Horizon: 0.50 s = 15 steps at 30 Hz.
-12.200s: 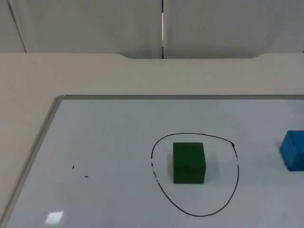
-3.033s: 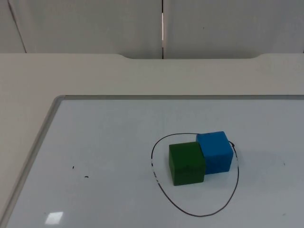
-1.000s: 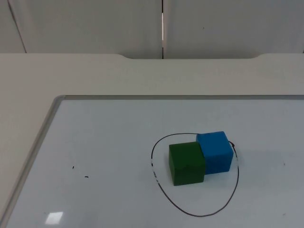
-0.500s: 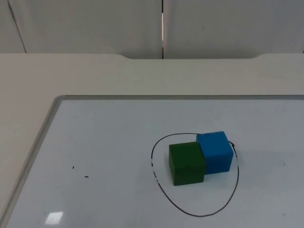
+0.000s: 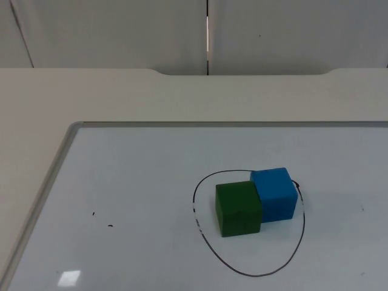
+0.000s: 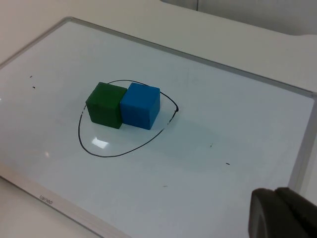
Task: Push the two cubes into the marked area.
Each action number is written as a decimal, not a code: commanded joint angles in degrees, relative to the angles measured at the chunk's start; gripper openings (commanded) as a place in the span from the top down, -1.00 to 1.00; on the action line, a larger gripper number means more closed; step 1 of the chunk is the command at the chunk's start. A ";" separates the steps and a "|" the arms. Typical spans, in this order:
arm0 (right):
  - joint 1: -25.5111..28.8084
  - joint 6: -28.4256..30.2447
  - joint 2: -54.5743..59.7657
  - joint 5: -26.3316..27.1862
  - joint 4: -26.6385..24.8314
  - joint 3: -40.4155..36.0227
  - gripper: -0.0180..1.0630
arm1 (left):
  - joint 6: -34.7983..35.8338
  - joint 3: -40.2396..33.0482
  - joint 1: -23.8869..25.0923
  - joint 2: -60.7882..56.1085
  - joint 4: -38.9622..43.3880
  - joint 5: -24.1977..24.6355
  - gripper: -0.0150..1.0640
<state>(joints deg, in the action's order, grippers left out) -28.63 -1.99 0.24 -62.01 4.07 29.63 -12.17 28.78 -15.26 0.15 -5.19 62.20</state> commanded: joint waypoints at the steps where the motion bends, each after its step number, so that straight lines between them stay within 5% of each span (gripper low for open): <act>1: 0.07 0.12 -0.24 0.26 -0.25 -0.21 0.97 | -0.20 -0.22 2.03 -0.15 -0.18 -0.04 0.98; 15: 1.56 0.12 -0.24 0.26 -0.25 -0.21 0.97 | -0.20 -0.22 10.56 -0.15 -0.18 -0.16 0.98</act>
<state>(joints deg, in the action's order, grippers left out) -27.45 -1.99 0.24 -62.01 4.07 29.63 -12.17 28.78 -5.43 0.15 -5.19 62.20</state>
